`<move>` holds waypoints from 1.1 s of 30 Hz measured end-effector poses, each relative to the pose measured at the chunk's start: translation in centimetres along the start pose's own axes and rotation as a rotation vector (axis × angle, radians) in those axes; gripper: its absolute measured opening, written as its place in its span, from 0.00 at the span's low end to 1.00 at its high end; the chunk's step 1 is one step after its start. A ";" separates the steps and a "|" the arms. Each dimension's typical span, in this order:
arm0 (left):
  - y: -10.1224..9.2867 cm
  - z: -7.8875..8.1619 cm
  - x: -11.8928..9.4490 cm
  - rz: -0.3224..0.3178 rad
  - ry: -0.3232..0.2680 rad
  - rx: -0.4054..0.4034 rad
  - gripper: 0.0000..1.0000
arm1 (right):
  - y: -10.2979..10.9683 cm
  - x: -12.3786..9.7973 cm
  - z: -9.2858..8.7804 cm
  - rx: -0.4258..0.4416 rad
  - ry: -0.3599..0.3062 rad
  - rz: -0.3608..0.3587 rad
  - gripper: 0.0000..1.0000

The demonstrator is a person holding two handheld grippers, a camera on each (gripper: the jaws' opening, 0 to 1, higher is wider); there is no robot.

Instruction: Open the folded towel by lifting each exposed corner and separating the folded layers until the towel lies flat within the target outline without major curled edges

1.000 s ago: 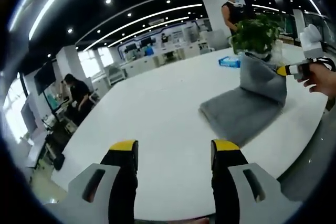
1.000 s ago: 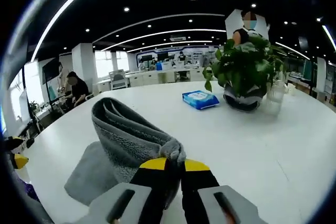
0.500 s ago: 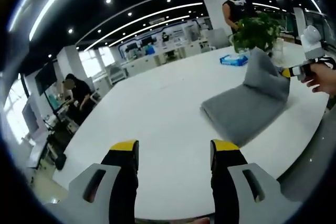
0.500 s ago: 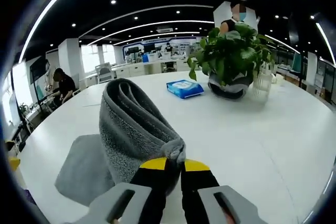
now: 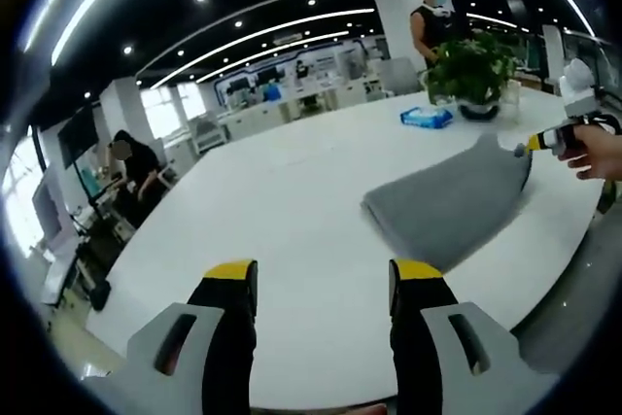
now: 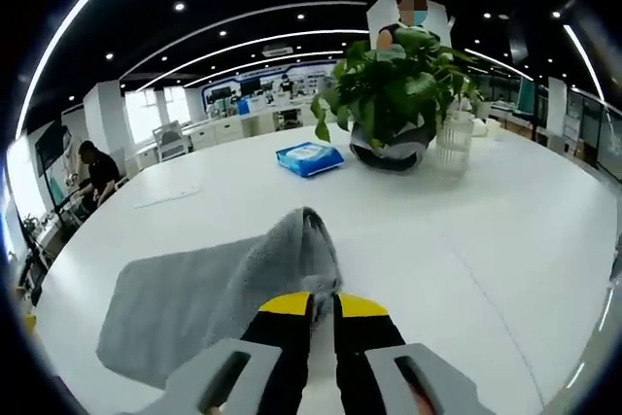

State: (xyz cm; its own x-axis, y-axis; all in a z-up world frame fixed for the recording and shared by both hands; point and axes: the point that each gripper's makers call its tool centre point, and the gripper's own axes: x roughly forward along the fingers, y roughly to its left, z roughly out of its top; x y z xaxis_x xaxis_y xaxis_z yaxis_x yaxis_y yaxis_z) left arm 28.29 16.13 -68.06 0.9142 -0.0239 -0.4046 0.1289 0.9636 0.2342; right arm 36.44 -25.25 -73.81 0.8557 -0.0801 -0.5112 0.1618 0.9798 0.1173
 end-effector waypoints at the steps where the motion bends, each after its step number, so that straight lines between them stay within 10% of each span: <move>1: -0.1 -0.1 0.0 -0.002 0.005 0.005 0.54 | -0.3 -0.1 0.0 0.019 0.003 -0.004 0.04; 10: -1.2 0.1 0.3 -0.052 0.023 0.012 0.54 | -0.4 -0.5 0.7 0.037 -0.026 -0.002 0.06; 19: -5.9 1.6 3.2 -0.235 0.038 -0.097 0.51 | 1.0 0.6 1.4 -0.051 -0.035 0.077 0.11; 33: -11.5 1.0 8.4 -0.331 0.072 -0.044 0.43 | 1.5 3.8 -3.0 -0.215 0.129 0.129 0.14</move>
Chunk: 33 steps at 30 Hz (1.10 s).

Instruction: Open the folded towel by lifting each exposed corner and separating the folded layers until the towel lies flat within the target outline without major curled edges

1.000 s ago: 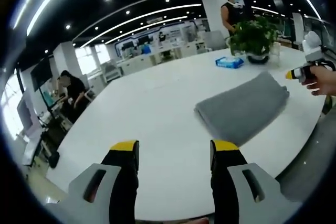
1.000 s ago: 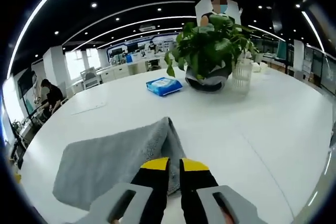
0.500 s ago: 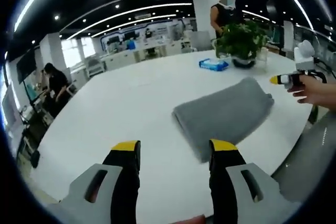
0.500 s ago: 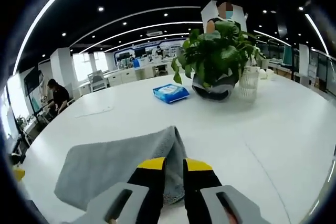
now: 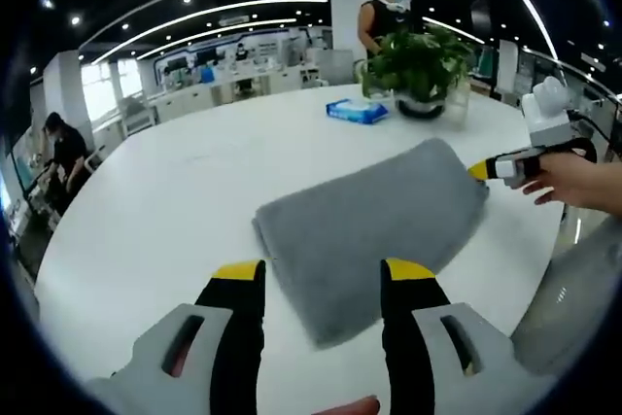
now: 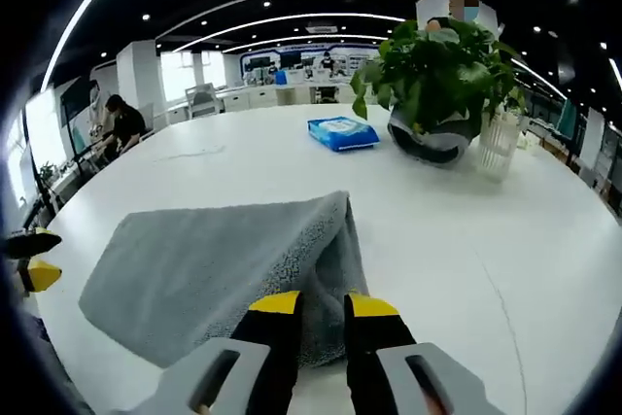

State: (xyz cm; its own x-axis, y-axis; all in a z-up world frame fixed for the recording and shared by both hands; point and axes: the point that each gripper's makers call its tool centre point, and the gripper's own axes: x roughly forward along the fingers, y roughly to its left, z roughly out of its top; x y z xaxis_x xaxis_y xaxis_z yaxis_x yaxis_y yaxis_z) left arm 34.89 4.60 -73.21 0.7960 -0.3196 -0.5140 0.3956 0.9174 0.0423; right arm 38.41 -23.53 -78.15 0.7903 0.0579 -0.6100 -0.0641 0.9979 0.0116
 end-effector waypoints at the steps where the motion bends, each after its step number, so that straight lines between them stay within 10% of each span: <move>1: 0.0 -0.1 0.3 -0.002 0.000 0.001 0.40 | 0.2 0.2 -0.3 -0.008 0.011 0.006 0.14; 14: -1.8 -5.3 3.4 -0.065 0.164 0.030 0.35 | 0.8 0.9 -1.8 -0.012 0.046 0.015 0.09; 25: -1.7 -5.4 3.5 -0.069 0.062 0.055 0.35 | 0.8 1.0 -1.9 -0.002 0.022 0.029 0.09; 33: -1.6 -5.3 3.9 -0.093 0.090 0.067 0.34 | 0.7 0.8 -2.1 0.022 0.041 0.065 0.09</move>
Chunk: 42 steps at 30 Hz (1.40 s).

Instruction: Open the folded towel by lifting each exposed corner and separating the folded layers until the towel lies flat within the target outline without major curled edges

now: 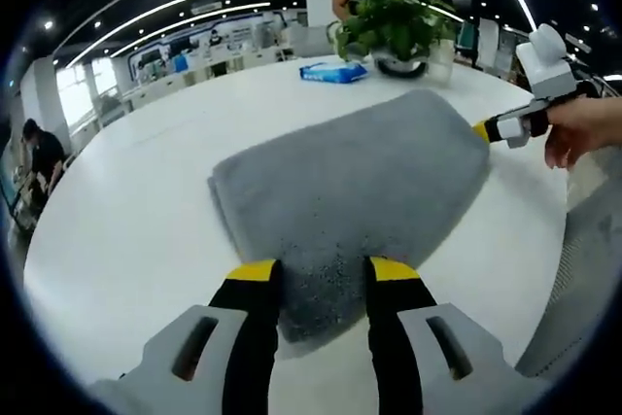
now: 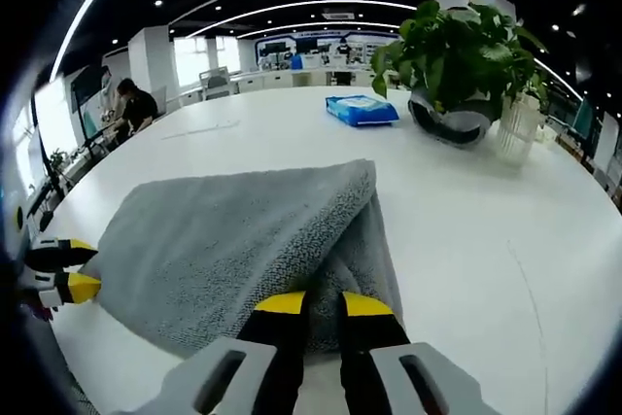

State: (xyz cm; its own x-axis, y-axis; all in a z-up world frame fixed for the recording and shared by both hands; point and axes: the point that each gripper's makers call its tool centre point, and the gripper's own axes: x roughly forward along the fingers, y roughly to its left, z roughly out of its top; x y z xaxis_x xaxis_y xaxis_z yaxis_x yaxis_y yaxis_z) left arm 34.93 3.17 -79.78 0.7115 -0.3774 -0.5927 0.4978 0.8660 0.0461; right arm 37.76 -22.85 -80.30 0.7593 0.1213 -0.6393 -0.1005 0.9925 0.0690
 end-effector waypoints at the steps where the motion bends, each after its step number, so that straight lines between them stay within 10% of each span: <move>1: 0.0 0.0 0.0 -0.003 0.004 0.004 0.34 | 0.0 0.0 -0.1 0.010 0.005 0.006 0.09; 42: 3.8 2.3 3.8 -0.226 0.175 0.206 0.24 | 5.3 -4.9 -4.7 0.047 0.178 0.039 0.10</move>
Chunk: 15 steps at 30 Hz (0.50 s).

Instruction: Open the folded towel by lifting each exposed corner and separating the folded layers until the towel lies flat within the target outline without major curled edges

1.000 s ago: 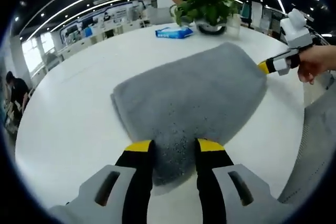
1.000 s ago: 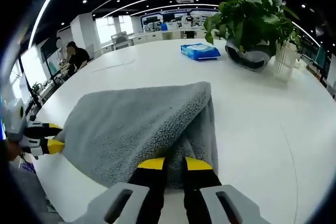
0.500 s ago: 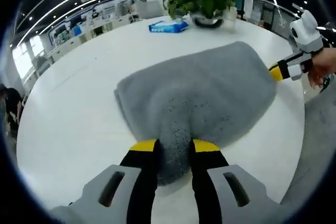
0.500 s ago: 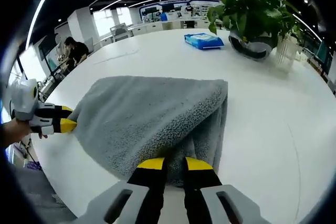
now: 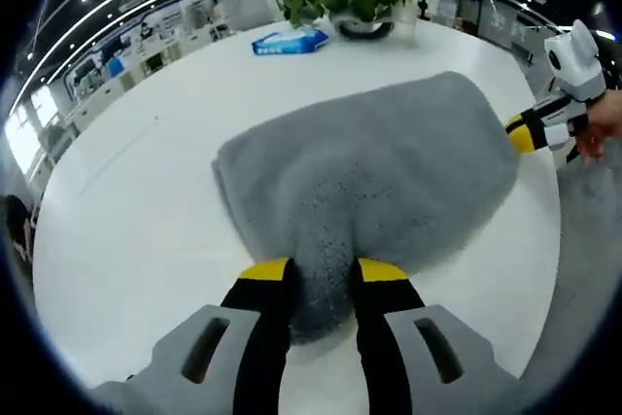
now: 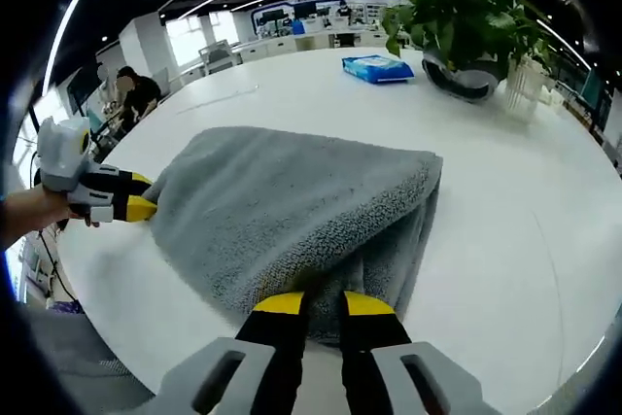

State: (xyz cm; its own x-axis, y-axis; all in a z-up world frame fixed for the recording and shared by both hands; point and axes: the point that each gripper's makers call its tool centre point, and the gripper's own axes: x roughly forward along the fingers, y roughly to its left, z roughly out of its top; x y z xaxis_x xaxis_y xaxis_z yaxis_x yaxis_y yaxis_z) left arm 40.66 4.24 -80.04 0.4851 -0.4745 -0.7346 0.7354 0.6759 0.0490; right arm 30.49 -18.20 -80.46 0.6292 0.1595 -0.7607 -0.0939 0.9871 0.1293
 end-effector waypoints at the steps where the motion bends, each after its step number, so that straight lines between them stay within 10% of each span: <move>1: 0.1 0.1 0.1 -0.004 0.000 0.005 0.24 | 0.2 -0.1 -0.1 0.002 -0.002 -0.001 0.10; 15: 1.8 1.4 1.5 -0.064 -0.009 0.082 0.24 | 1.7 -0.5 -0.9 0.052 -0.042 -0.007 0.10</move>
State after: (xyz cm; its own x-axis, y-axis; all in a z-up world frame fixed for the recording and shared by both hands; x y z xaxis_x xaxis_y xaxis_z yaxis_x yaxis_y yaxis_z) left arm 43.37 3.93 -80.06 0.4397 -0.5208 -0.7317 0.8013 0.5955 0.0576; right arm 29.36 -16.57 -80.40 0.6613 0.1511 -0.7348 -0.0496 0.9862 0.1581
